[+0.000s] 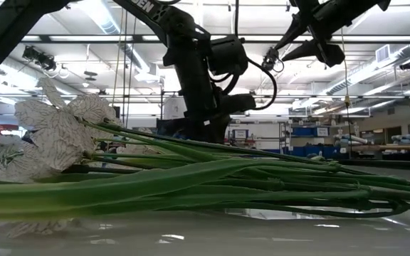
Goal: Sort flowers into vase by color
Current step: Put the red tulip flower into the red flower vase
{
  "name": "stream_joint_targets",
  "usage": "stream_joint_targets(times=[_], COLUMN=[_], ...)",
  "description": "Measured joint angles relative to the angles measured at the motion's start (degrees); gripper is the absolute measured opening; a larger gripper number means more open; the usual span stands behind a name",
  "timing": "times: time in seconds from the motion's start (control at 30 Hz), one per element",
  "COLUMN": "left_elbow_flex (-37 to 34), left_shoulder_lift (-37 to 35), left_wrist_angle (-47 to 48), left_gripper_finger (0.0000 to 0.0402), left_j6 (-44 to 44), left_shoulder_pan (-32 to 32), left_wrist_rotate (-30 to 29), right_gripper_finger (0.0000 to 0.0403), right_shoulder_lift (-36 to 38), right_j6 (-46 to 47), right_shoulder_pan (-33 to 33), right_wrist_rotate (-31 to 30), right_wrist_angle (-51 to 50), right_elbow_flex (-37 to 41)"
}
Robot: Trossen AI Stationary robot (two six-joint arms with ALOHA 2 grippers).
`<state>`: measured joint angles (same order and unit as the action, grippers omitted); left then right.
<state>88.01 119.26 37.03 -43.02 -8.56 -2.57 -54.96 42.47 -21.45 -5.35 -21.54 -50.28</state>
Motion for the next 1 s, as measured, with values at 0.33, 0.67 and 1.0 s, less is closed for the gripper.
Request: stream_joint_targets(times=[0.33, 0.67, 1.0], left_elbow_flex=[0.1, 0.2, 0.3], left_shoulder_lift=[-1.4, -12.0, -21.4], left_wrist_angle=[-0.7, -5.6, -22.9], left_gripper_finger=[0.0010, 0.0010, 0.0010], left_j6=[1.7, 4.8, 12.2], left_shoulder_pan=[0.0, -2.3, -7.8], left_wrist_rotate=[0.8, 0.6, 1.0], right_gripper_finger=[0.0161, 0.0161, 0.0162], right_shoulder_lift=[0.0, 1.3, 3.4], right_j6=[0.0, -2.0, -3.2], right_shoulder_pan=[0.0, 0.6, 1.3], right_wrist_rotate=[0.3, 3.1, 4.1], right_wrist_angle=[0.6, 5.7, 8.2], right_elbow_flex=[0.0, 0.0, 0.0])
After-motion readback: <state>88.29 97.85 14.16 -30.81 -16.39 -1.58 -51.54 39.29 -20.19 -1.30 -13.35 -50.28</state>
